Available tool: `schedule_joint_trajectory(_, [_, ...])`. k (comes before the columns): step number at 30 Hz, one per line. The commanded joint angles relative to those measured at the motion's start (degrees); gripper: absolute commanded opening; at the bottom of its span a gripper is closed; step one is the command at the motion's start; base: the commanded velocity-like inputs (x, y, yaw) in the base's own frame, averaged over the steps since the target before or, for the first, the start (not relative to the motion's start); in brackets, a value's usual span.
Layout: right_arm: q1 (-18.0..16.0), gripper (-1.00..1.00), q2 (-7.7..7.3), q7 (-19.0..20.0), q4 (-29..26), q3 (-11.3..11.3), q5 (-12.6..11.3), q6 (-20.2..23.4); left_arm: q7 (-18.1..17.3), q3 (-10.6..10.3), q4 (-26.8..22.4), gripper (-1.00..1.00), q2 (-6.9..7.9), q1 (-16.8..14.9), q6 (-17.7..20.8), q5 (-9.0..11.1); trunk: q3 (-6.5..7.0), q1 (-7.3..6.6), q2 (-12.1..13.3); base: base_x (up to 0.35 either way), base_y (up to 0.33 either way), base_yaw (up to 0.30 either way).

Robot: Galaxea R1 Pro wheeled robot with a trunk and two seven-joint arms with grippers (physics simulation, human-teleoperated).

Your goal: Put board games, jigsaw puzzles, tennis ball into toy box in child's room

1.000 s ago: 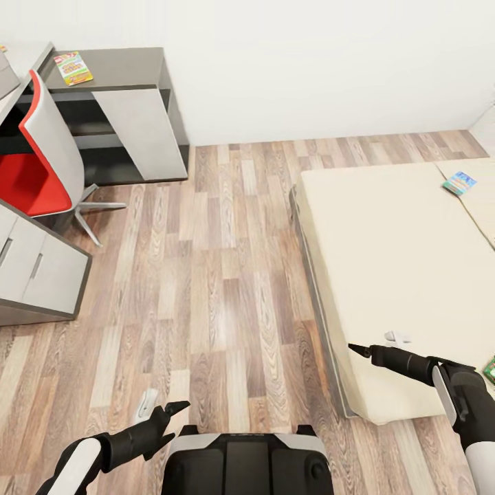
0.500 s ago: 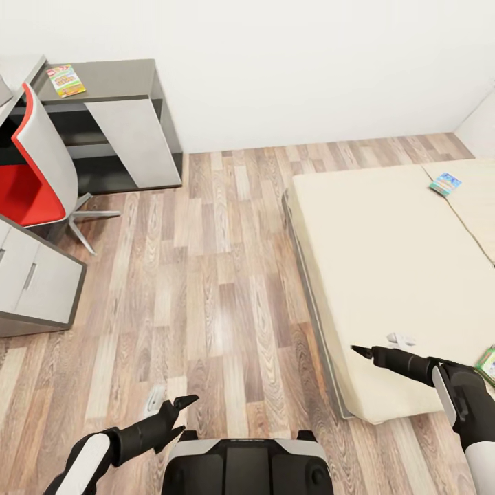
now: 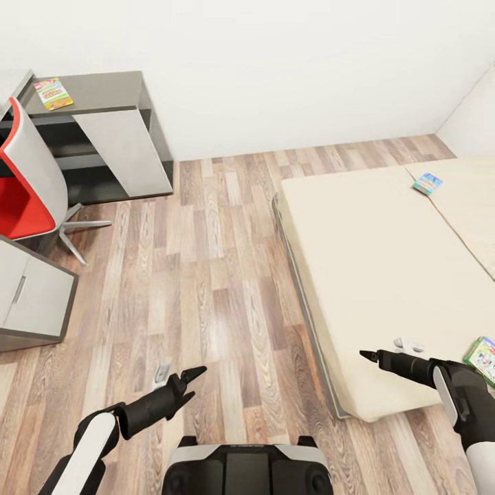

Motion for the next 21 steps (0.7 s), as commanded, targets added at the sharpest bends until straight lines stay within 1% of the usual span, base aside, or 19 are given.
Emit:
schedule_joint_trajectory(1, [-0.04, 1.0, -0.12, -0.08, -0.07, -0.41, -0.04, 0.72, -0.28, 0.09, -0.77, 1.0, -0.15, -0.5, 0.29, -0.32, 0.02, 0.03, -0.08, 0.0, 0.0, -0.128])
schedule_joint_trajectory(2, [-0.04, 1.0, -0.12, -0.08, -0.07, -0.41, -0.04, 0.72, -0.28, 0.09, -0.77, 1.0, -0.15, -0.5, 0.29, -0.32, 0.11, 0.03, -0.08, 0.0, 0.0, -0.128])
schedule_joint_trajectory(4, [-0.04, 1.0, -0.34, -0.48, -0.14, -1.34, -0.14, 1.19, 0.07, 0.08, -1.86, 1.0, -0.56, -1.88, 0.31, -0.32, 0.29, 0.03, -0.08, 0.0, 0.0, -0.13])
schedule_joint_trajectory(5, [-0.04, 1.0, -0.34, -0.48, -0.14, -1.34, -0.14, 1.19, 0.07, 0.08, -1.86, 1.0, -0.56, -1.88, 0.31, -0.32, 0.38, 0.03, -0.08, 0.0, 0.0, -0.131])
schedule_joint_trajectory(7, [-0.04, 1.0, -0.52, -0.72, -0.2, -2.49, -0.21, 1.5, 1.0, 0.08, -2.56, 1.0, -1.23, -3.46, 0.37, -0.35, 0.55, 0.03, -0.08, 0.0, 0.0, -0.133])
schedule_joint_trajectory(8, [-0.04, 1.0, -0.52, -0.72, -0.2, -2.49, -0.21, 1.5, 1.0, 0.08, -2.56, 1.0, -1.23, -3.46, 0.37, -0.35, 0.64, 0.03, -0.08, 0.0, 0.0, -0.133])
schedule_joint_trajectory(9, [-0.04, 1.0, -0.6, -0.78, -0.24, -3.03, -0.24, 1.61, 1.89, 0.08, -2.81, 1.0, -1.69, -4.15, 0.39, -0.36, 0.73, 0.03, -0.08, 0.0, 0.0, -0.134])
schedule_joint_trajectory(10, [-0.04, 1.0, -0.6, -0.78, -0.24, -3.03, -0.24, 1.61, 1.89, 0.08, -2.81, 1.0, -1.69, -4.15, 0.39, -0.36, 0.82, 0.03, -0.08, 0.0, 0.0, -0.134])
schedule_joint_trajectory(12, [-0.04, 1.0, -0.86, -0.88, -0.61, -3.87, -0.27, 1.76, 4.95, 0.07, -3.23, 1.0, -2.73, -5.18, 0.42, -0.36, 1.0, 0.03, -0.08, 0.0, 0.0, -0.135])
schedule_joint_trajectory(13, [-0.04, 1.0, -1.02, -0.92, -0.96, -4.19, -0.28, 1.84, 7.2, 0.07, -3.41, 1.0, -3.26, -5.56, 0.44, -0.35, 1.08, 0.03, -0.08, 0.0, 0.0, -0.136])
schedule_joint_trajectory(14, [-0.04, 1.0, -1.02, -0.92, -0.96, -4.19, -0.28, 1.84, 7.2, 0.07, -3.41, 1.0, -3.26, -5.56, 0.44, -0.35, 1.17, 0.03, -0.08, 0.0, 0.0, -0.136])
schedule_joint_trajectory(15, [-0.04, 1.0, -1.14, -0.93, -1.38, -4.44, -0.29, 1.93, 9.84, 0.07, -3.58, 1.0, -3.81, -5.87, 0.44, -0.34, 1.26, 0.03, -0.08, 0.0, 0.0, -0.136])
schedule_joint_trajectory(16, [-0.04, 1.0, -1.14, -0.93, -1.38, -4.44, -0.29, 1.93, 9.84, 0.07, -3.58, 1.0, -3.81, -5.87, 0.44, -0.34, 1.35, 0.03, -0.08, 0.0, 0.0, -0.136])
schedule_joint_trajectory(18, [-0.04, 1.0, -1.31, -0.88, -2.41, -4.81, -0.31, 2.18, 15.8, 0.07, -4.0, 1.0, -4.99, -6.36, 0.46, -0.28, 1.52, 0.03, -0.08, 0.0, 0.0, -0.137])
schedule_joint_trajectory(19, [-0.04, 1.0, -1.31, -0.88, -2.41, -4.81, -0.31, 2.18, 15.8, 0.07, -4.0, 1.0, -4.99, -6.36, 0.46, -0.28, 1.61, 0.03, -0.08, 0.0, 0.0, -0.137])
schedule_joint_trajectory(20, [-0.04, 1.0, -1.38, -0.86, -2.93, -4.92, -0.31, 2.34, 18.85, 0.07, -4.33, 1.0, -5.59, -6.56, 0.46, -0.23, 1.7, 0.03, -0.08, 0.0, 0.0, -0.137])
schedule_joint_trajectory(21, [-0.04, 1.0, -1.38, -0.86, -2.93, -4.92, -0.31, 2.34, 18.85, 0.07, -4.33, 1.0, -5.59, -6.56, 0.46, -0.23, 1.79, 0.03, -0.08, 0.0, 0.0, -0.137])
